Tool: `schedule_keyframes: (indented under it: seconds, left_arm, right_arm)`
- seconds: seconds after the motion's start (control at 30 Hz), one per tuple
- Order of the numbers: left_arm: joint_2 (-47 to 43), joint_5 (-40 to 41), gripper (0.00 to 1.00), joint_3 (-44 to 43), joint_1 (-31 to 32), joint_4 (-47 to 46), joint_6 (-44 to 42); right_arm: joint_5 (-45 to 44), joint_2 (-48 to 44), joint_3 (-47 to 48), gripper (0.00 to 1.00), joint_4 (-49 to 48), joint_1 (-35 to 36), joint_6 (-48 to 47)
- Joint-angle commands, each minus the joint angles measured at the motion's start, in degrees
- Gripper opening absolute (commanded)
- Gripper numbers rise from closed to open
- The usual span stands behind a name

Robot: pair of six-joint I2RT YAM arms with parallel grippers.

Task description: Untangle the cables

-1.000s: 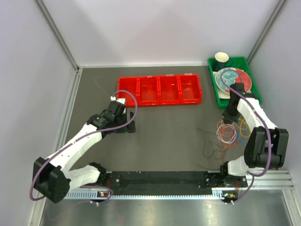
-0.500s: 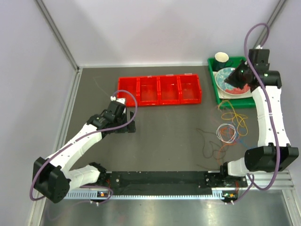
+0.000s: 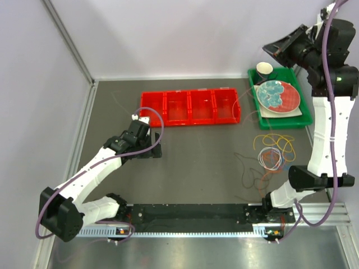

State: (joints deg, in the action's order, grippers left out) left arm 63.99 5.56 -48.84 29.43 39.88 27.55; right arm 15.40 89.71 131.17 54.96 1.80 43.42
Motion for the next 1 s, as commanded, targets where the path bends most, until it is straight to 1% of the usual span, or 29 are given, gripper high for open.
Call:
schedule_keyframes:
  seconds: [0.0,0.13,0.23,0.33,0.57,0.97]
  left_arm:
    - [-1.5,1.03,0.95,0.23,0.28,-2.0,0.49]
    - [-1.67,1.2,0.95,0.32,0.28,-2.0,0.4]
    - [-1.58,1.2,0.95,0.32,0.28,-2.0,0.4]
    - [-1.76,1.29,0.95,0.24,0.19,-1.91,0.49]
    - [-1.58,1.29,0.95,0.32,0.36,-1.82,0.49]
    - [-1.14,1.82,0.95,0.15,0.36,-1.65,0.49]
  right_arm:
    - [6.31,1.96,4.0,0.0,-8.45,1.54,4.48]
    - [8.68,4.24,7.16,0.0,-13.29,1.98,6.41]
    - [7.9,5.65,8.04,0.0,-16.46,3.38,6.42]
    - [5.44,7.14,7.08,0.0,-16.73,4.44,4.75]
    - [1.49,9.95,-1.96,0.0,-17.43,5.4,-0.96]
    - [-2.21,13.91,-12.6,0.0,-19.54,6.28,-3.43]
